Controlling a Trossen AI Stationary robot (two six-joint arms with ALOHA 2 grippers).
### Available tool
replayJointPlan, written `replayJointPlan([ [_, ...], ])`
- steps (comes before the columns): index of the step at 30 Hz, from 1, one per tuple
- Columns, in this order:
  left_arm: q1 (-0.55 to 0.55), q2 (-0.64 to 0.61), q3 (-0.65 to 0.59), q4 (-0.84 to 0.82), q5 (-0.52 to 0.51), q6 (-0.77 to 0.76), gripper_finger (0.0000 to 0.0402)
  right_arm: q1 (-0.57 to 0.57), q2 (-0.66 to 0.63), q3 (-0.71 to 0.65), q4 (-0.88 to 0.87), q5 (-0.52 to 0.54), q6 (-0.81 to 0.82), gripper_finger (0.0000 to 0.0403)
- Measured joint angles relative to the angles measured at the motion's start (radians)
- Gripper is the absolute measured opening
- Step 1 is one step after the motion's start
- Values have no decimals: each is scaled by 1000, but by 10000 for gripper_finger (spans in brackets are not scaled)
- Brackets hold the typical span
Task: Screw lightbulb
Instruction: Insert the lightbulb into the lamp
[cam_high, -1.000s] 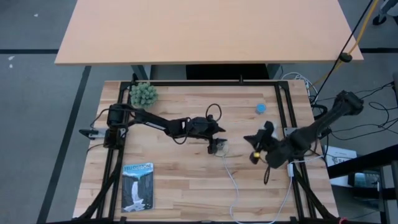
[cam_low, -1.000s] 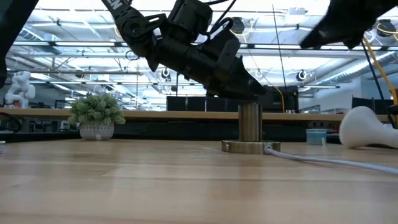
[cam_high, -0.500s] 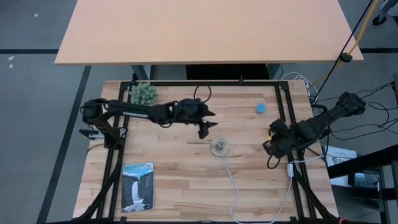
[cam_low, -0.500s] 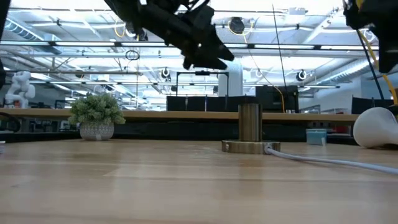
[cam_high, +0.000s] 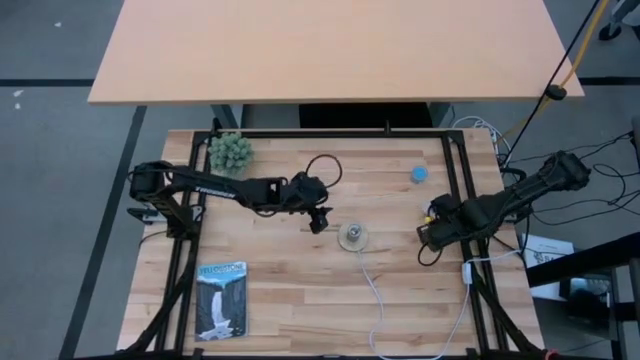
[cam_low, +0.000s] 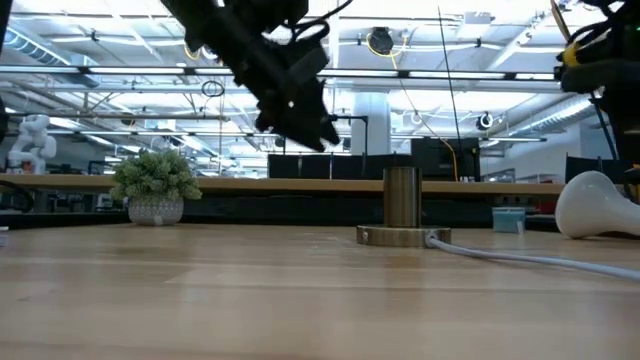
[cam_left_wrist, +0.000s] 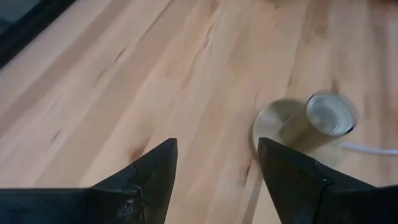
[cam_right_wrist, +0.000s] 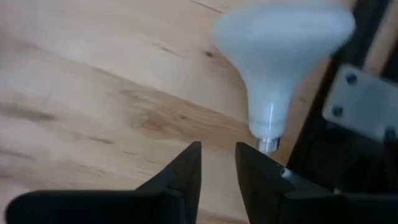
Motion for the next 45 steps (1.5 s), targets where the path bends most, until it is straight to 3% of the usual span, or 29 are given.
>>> replayJointPlan([
  [13, -15, 0, -148, 115, -33, -130, 229, -203, 29, 1, -16, -36, -584, 107],
  [19, -15, -1, -147, 132, -34, -124, 229, -309, 57, 1, 34, -133, -790, 110],
  [24, -17, -1, -147, 129, -34, -122, 229, -337, 122, 0, 93, -210, -976, 140],
  [29, -27, -1, -147, 125, -34, -122, 229, -337, 228, -56, 133, -166, -1081, 191],
  [36, -42, -1, -147, 116, -34, -121, 229, -337, 341, -139, 462, -182, -1201, 236],
  [41, -42, -1, -147, 110, -34, -121, 229, -352, 374, -139, 521, -173, -1169, 217],
  [45, -42, -1, -147, 107, -34, -121, 229, -356, 357, -141, 539, -167, -1130, 157],
])
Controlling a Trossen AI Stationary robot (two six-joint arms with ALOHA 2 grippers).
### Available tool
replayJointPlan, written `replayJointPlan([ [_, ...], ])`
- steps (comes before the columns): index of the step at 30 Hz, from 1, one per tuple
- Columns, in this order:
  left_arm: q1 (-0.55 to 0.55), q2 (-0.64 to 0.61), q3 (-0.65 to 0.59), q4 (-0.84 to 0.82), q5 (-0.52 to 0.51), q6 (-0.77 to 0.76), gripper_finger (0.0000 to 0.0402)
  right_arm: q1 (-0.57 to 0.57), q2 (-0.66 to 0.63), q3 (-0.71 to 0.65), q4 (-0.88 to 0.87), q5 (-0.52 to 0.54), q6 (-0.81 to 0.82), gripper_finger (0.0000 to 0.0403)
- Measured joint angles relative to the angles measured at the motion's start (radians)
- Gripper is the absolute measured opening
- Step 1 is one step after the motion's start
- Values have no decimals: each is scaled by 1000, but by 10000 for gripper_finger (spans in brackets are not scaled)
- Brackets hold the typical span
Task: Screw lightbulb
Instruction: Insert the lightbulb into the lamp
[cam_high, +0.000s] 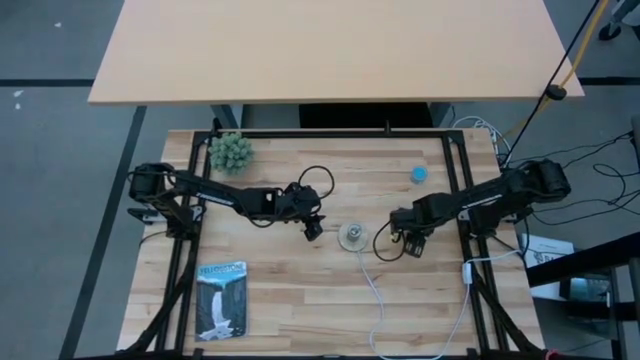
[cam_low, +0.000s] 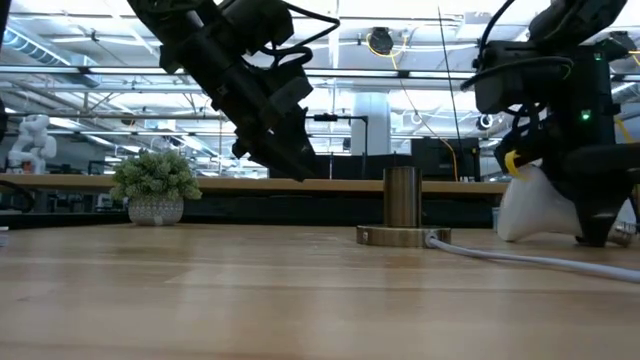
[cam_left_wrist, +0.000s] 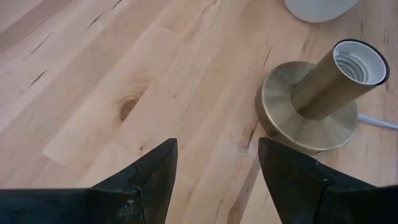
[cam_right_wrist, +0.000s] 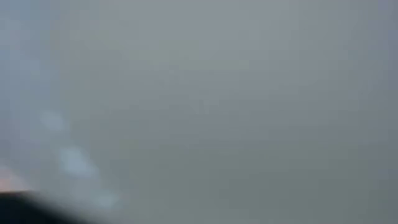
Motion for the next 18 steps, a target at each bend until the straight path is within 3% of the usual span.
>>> replayJointPlan([
  [2, 0, 0, 0, 1, 0, 0, 229, 0, -20, -1, 14, 18, 24, 132],
  [11, 1, 0, 0, 24, 0, 24, 229, 54, -208, -3, 69, 210, 234, 132],
  [14, 1, 0, 0, 24, 2, 26, 229, 121, -282, -3, 137, 345, 295, 132],
  [18, 1, 0, 0, 24, 26, 26, 229, 219, -315, -3, 417, 602, 220, 132],
])
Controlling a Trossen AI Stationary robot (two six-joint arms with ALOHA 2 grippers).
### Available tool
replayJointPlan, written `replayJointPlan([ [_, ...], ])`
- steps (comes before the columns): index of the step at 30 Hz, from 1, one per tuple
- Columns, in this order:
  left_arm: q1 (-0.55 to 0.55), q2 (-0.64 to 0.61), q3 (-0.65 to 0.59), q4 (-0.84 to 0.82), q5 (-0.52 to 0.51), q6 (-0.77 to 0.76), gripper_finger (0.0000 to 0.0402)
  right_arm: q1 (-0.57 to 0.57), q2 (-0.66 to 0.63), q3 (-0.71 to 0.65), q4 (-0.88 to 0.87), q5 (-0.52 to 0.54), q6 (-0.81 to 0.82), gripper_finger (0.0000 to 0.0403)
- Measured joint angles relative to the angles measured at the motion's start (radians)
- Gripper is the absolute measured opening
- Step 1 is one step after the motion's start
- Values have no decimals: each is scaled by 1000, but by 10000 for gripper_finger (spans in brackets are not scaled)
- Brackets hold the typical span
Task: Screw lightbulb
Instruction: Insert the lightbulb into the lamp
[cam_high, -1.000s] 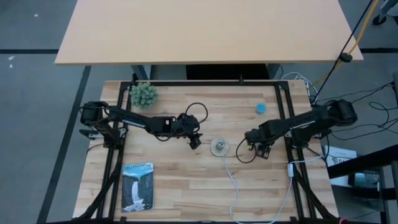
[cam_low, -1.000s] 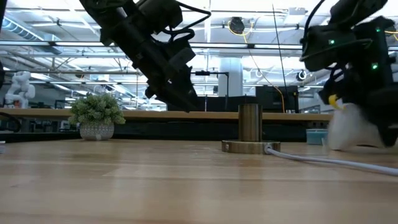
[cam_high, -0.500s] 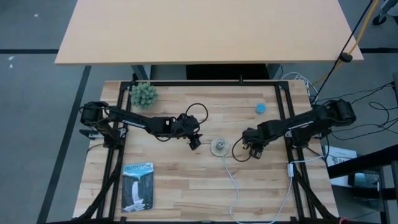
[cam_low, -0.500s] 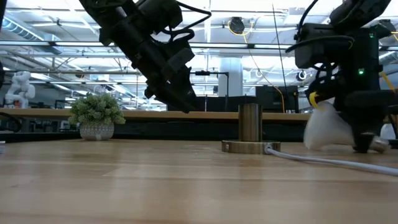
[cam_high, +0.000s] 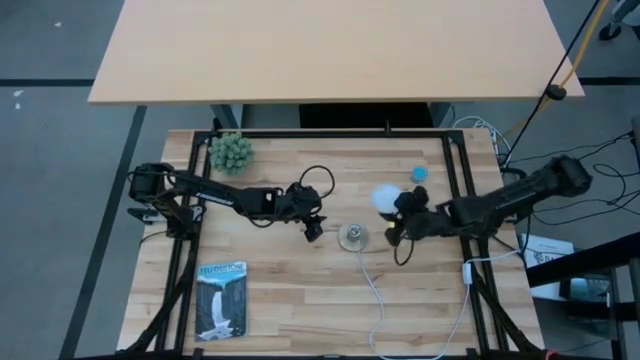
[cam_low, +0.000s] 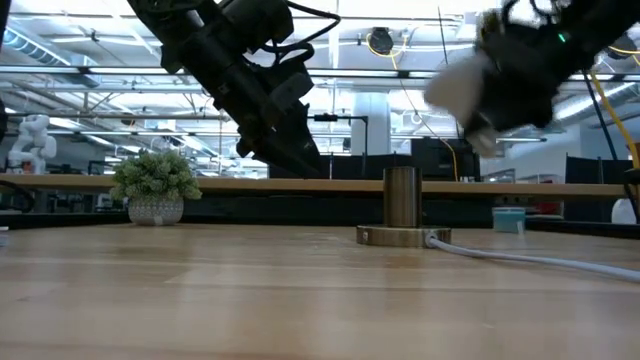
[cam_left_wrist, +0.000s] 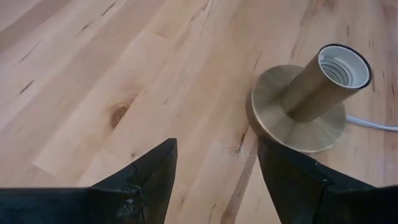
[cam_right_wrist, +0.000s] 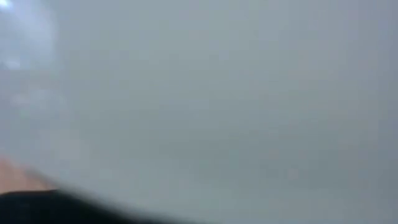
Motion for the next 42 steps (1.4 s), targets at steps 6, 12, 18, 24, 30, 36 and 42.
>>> replayJointPlan([
  [6, 0, 0, 0, 0, 3, 18, 229, 49, 128, -83, 593, 64, -361, 132],
  [12, 0, 0, 0, 2, 3, 18, 229, 44, 300, -144, 919, 47, -456, 132],
  [18, -2, 0, 0, 81, 52, 18, 229, 39, 432, -148, 1083, -49, -483, 132],
  [24, -3, 0, 0, 129, 56, 23, 229, 36, 510, -147, 1193, -45, -510, 132],
  [30, -3, 0, 0, 129, 56, 21, 229, 17, 556, -147, 1202, -49, -529, 132],
  [36, -3, 0, 0, 178, 87, 20, 229, 17, 580, -145, 1226, -43, -527, 151],
  [42, -3, 0, 0, 226, 138, 40, 229, 17, 584, -149, 1220, -52, -527, 209],
])
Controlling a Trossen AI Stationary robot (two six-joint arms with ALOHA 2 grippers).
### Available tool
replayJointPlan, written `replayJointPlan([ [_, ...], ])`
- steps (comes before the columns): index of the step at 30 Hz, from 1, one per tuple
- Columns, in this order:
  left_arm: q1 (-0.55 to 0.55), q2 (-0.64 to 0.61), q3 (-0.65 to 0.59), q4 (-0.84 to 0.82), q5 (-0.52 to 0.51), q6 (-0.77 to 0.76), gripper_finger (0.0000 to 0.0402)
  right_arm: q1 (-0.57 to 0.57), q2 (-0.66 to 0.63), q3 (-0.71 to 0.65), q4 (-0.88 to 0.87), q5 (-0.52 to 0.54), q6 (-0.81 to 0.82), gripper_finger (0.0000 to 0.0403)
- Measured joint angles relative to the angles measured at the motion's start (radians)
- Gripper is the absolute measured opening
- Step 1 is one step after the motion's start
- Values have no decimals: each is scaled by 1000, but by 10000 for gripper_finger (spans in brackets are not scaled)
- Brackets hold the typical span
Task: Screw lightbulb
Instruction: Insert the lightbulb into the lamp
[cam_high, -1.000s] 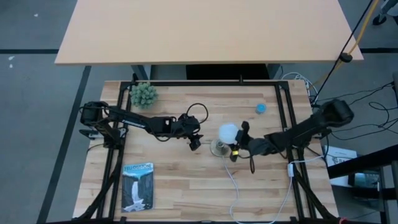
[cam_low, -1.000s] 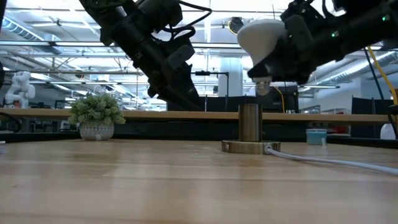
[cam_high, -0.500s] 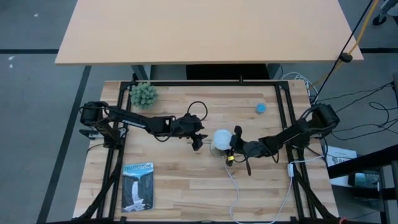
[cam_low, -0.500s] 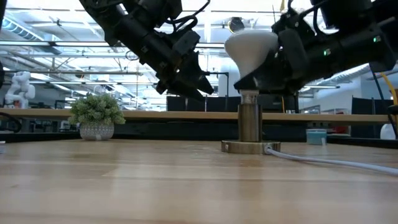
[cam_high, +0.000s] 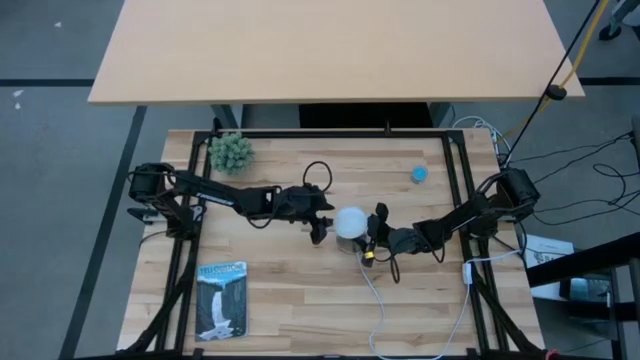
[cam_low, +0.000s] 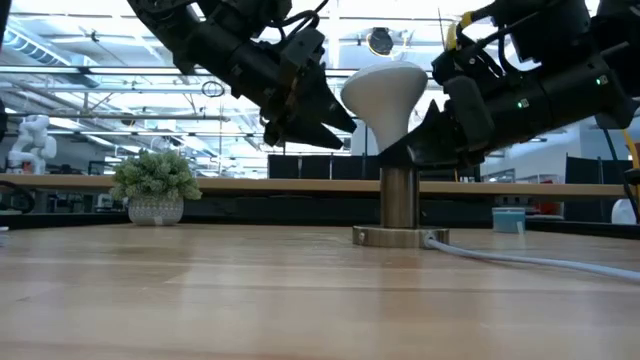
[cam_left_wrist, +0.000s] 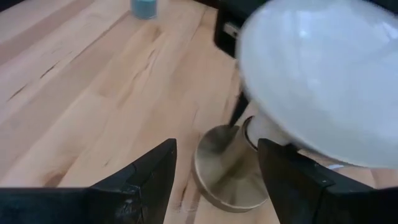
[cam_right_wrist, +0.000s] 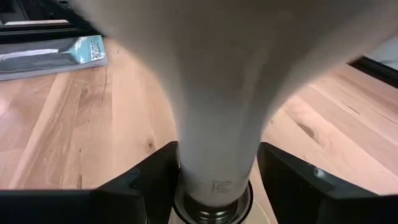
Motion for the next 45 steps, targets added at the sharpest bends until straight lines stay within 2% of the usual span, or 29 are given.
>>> replayJointPlan([
  [13, 0, 0, 0, 38, 26, 16, 229, 2, 0, 0, 5, -1, -13, 192],
  [21, -14, 0, 0, 44, 29, 31, 229, 2, -1, 0, 6, 1, -56, 131],
  [27, -24, 0, 0, 58, 26, 51, 229, 2, -2, 1, 8, 2, -61, 133],
  [33, -31, 0, 0, 79, 24, 56, 229, 3, -2, 1, 7, 3, -57, 162],
  [45, -33, 0, 0, 82, 25, 57, 229, 2, -2, 1, 1, 0, -55, 153],
])
